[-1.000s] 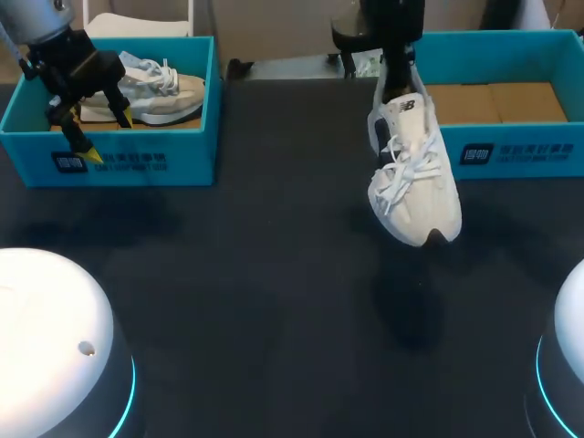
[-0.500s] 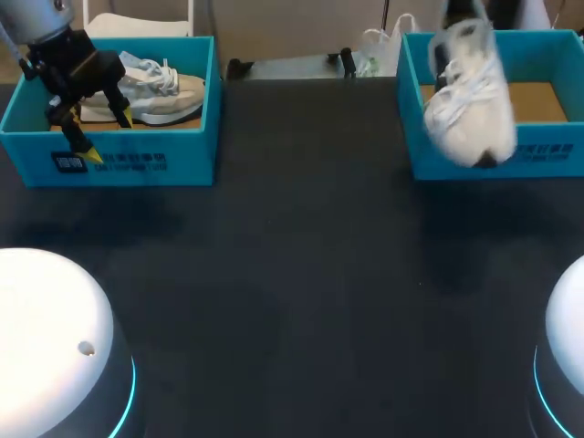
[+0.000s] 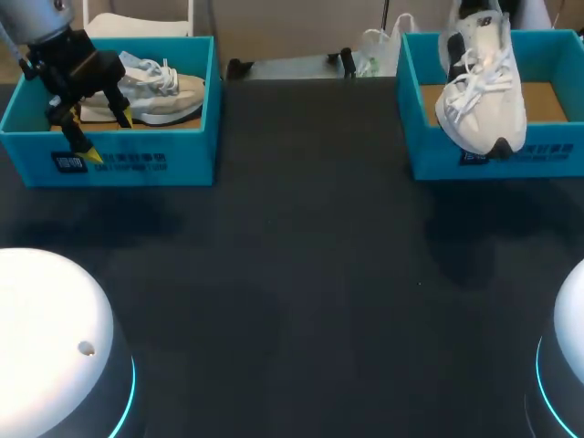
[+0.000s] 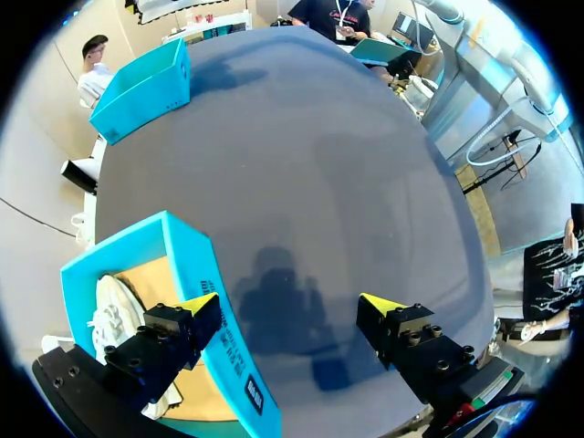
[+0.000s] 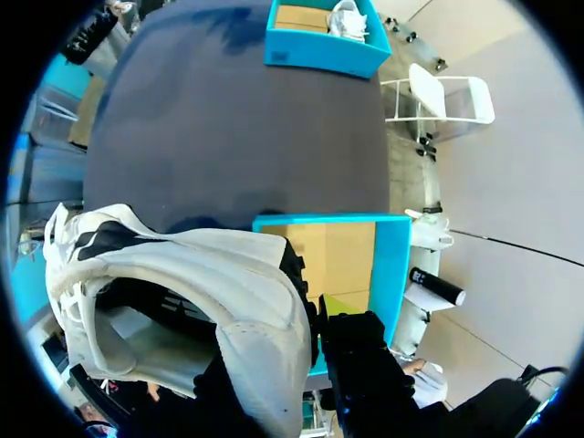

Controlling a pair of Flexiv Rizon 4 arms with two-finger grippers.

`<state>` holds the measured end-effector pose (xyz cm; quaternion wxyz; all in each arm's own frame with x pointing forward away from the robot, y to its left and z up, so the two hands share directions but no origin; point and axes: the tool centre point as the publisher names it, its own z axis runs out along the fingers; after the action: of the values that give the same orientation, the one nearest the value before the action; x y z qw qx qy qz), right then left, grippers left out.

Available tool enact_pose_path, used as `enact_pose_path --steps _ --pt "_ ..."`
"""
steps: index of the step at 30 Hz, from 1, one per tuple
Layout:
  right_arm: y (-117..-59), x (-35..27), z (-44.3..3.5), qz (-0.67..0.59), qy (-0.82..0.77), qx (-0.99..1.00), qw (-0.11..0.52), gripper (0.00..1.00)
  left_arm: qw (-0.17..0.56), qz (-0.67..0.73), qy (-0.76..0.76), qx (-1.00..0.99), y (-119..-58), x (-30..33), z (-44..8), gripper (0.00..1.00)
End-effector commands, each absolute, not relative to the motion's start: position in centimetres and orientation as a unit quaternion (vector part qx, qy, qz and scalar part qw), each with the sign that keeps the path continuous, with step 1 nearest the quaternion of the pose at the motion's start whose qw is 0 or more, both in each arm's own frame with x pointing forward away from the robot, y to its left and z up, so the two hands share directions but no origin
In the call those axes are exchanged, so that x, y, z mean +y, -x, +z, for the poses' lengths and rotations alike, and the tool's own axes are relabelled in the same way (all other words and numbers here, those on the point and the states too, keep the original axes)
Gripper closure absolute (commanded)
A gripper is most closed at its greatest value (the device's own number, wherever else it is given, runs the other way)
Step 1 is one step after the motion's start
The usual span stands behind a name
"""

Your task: Take the shoe out of the shoebox, open the shoe tongue, remove and reinsert the insole, then place the shoe into the shoebox

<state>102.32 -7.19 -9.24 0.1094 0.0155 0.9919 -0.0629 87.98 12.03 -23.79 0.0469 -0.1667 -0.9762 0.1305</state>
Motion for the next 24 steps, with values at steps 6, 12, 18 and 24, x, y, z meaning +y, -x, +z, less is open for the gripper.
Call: enact_pose_path --steps 6,12,18,24 --pt "-112.7 -13.0 -7.0 -0.059 -0.016 0.989 0.136 1.00 0.047 0.129 0.167 -0.976 -87.9 12.1 -23.8 0.00" --pt "-117.8 -15.6 -6.5 -0.084 0.013 0.989 0.125 1.00 0.047 0.129 0.167 -0.976 -87.9 12.1 -23.8 0.00" --pt "-118.4 -15.9 -6.6 -0.084 0.005 0.990 0.116 1.00 0.047 0.129 0.167 -0.976 -87.9 12.1 -23.8 0.00" --pt "-118.4 -15.9 -6.6 -0.084 0.005 0.990 0.116 1.00 0.047 0.129 0.167 -0.976 -87.9 12.1 -23.8 0.00"
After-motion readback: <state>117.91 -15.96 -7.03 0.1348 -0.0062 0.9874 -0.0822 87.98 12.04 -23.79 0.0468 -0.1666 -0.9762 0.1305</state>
